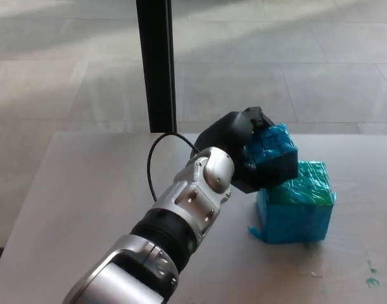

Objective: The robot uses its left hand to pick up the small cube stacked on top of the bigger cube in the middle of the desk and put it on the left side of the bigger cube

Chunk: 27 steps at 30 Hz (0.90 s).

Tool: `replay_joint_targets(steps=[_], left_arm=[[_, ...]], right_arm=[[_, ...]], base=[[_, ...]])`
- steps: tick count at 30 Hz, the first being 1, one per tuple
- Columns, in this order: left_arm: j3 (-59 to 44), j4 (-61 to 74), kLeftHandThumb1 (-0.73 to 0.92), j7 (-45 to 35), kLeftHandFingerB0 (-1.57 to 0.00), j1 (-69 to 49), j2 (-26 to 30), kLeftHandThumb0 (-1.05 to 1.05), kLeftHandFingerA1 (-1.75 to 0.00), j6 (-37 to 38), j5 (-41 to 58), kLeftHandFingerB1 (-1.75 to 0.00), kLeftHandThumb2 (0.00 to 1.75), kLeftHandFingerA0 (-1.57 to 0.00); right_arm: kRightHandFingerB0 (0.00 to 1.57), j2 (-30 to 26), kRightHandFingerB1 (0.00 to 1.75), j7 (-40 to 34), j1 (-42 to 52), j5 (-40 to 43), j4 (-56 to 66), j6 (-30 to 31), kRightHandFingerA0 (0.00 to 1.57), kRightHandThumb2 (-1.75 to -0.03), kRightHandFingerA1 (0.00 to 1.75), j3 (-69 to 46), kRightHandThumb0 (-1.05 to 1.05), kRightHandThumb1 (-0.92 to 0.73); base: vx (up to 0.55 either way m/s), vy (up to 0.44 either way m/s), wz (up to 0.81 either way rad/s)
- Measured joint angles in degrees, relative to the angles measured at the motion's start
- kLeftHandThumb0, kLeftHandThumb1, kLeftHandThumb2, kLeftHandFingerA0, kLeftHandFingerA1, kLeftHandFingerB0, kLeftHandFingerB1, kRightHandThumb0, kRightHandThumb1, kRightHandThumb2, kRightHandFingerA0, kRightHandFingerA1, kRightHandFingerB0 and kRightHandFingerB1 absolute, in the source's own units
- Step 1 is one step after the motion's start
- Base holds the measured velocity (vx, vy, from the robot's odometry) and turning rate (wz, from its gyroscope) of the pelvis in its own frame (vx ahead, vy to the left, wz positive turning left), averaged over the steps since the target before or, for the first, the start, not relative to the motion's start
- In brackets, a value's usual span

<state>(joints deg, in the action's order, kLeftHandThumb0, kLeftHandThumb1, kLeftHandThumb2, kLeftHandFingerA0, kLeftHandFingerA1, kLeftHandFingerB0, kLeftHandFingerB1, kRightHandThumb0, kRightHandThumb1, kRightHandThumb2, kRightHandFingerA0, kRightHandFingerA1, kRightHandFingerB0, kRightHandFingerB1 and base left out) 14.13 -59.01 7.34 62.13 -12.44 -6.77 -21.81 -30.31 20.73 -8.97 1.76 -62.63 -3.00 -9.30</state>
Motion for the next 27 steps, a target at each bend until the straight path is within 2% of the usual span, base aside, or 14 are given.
replay_joint_targets(steps=[5,11,13,15,16,17,19,20,21,22,23,25,26,27], left_arm=[[-3.01,1.81,0.47,-0.78,-0.77,0.45,2.86,-0.29,-1.72,-0.03,1.43,-1.22,1.26,-0.87],[-4.09,2.79,0.48,-1.24,-0.79,1.69,4.52,-0.3,-1.72,-0.67,2.23,-1.46,1.26,-0.91],[-3.61,3.98,0.52,-2.11,-0.84,2.27,5.43,-0.29,-1.75,-1.33,2.28,-1.23,1.19,-0.93],[-1.9,5.27,0.56,-3.44,-0.79,2.83,6.83,-0.29,-1.75,-1.56,1.97,-1.38,1.1,-0.9],[-0.81,5.89,0.59,-4.14,-0.78,2.91,7.61,-0.33,-1.75,-1.6,1.73,-1.12,0.94,-0.87],[0.36,6.59,0.59,-4.88,-0.78,2.89,8.45,-0.33,-1.75,-1.6,1.47,-1.12,0.94,-0.87],[3.52,8.36,0.6,-6.63,-0.79,2.44,10.74,-0.36,-1.75,-1.58,0.52,-1.44,0.86,-0.92],[4.9,9.19,0.6,-7.36,-0.79,2.02,11.86,-0.36,-1.75,-1.4,0.1,-1.44,0.86,-0.92],[6.19,10.03,0.6,-8.15,-0.77,1.52,13.07,-0.35,-1.75,-1.2,-0.32,-1.37,0.91,-0.88],[7.71,11.02,0.61,-9.04,-0.83,0.89,14.53,-0.32,-1.75,-1.17,-0.81,-0.96,0.81,-0.88],[8.86,11.95,0.57,-9.85,-0.77,0.19,15.89,-0.31,-1.75,-1.15,-1.28,-1.22,0.87,-0.87],[10.92,13.84,0.47,-11.49,-0.89,-1.44,18.87,-0.32,-1.59,-0.95,-2.19,-1.21,1.07,-1.09],[11.76,14.51,0.56,-12.16,-0.85,-2.11,20.01,-0.27,-1.69,-0.82,-2.53,-1.23,1.08,-0.87],[13.25,15.49,0.56,-13.05,-0.85,-2.97,21.84,-0.27,-1.69,-0.61,-3.16,-1.23,1.08,-0.87]], right_arm=[[0.42,0.0,0.37,-0.07,0.13,-0.06,-0.35,-0.01,0.6,-0.63,0.64,-0.03,-0.41,-0.74],[0.43,0.0,0.37,-0.18,0.22,-0.07,-0.65,-0.04,0.6,-0.63,0.66,-0.06,-0.43,-0.74],[0.42,0.0,0.37,-0.17,0.22,-0.03,-0.76,-0.02,0.59,-0.62,0.65,-0.14,-0.42,-0.75],[0.43,0.0,0.36,-0.17,0.22,0.0,-0.76,-0.01,0.6,-0.63,0.63,-0.2,-0.42,-0.75],[0.42,0.0,0.36,-0.18,0.22,0.0,-0.74,-0.01,0.6,-0.63,0.62,-0.2,-0.41,-0.75],[0.42,0.0,0.36,-0.2,0.22,-0.01,-0.73,0.01,0.6,-0.63,0.62,-0.19,-0.41,-0.75],[0.41,0.0,0.36,-0.23,0.21,-0.05,-0.74,0.04,0.61,-0.63,0.63,-0.1,-0.41,-0.74],[0.41,0.0,0.36,-0.24,0.21,-0.06,-0.74,0.04,0.61,-0.63,0.63,-0.1,-0.41,-0.74],[0.4,-0.02,0.37,-0.25,0.22,-0.07,-0.76,0.04,0.61,-0.62,0.63,-0.1,-0.4,-0.74],[0.4,-0.02,0.37,-0.27,0.22,-0.07,-0.77,0.06,0.6,-0.61,0.63,-0.1,-0.4,-0.72],[0.41,-0.02,0.37,-0.26,0.22,-0.05,-0.7,0.07,0.59,-0.62,0.62,-0.1,-0.39,-0.74],[0.41,-0.02,0.38,-0.25,0.23,-0.01,-0.59,0.15,0.58,-0.63,0.62,-0.18,-0.39,-0.74],[0.41,-0.02,0.38,-0.21,0.22,0.06,-0.57,0.26,0.58,-0.63,0.62,-0.3,-0.4,-0.73],[0.41,-0.02,0.38,-0.18,0.23,0.15,-0.54,0.36,0.58,-0.63,0.62,-0.42,-0.4,-0.73]], base=[[0.0,0.0,0.0],[0.0,0.0,0.0],[0.0,0.0,0.0],[0.0,0.0,0.0],[0.0,0.0,0.0],[0.0,0.0,0.0],[0.0,0.0,0.0],[0.0,0.0,0.0],[0.0,0.0,0.0],[0.0,0.0,0.0],[0.0,0.0,0.0],[0.0,0.0,0.0],[0.0,0.0,0.0],[0.0,0.0,0.0]])
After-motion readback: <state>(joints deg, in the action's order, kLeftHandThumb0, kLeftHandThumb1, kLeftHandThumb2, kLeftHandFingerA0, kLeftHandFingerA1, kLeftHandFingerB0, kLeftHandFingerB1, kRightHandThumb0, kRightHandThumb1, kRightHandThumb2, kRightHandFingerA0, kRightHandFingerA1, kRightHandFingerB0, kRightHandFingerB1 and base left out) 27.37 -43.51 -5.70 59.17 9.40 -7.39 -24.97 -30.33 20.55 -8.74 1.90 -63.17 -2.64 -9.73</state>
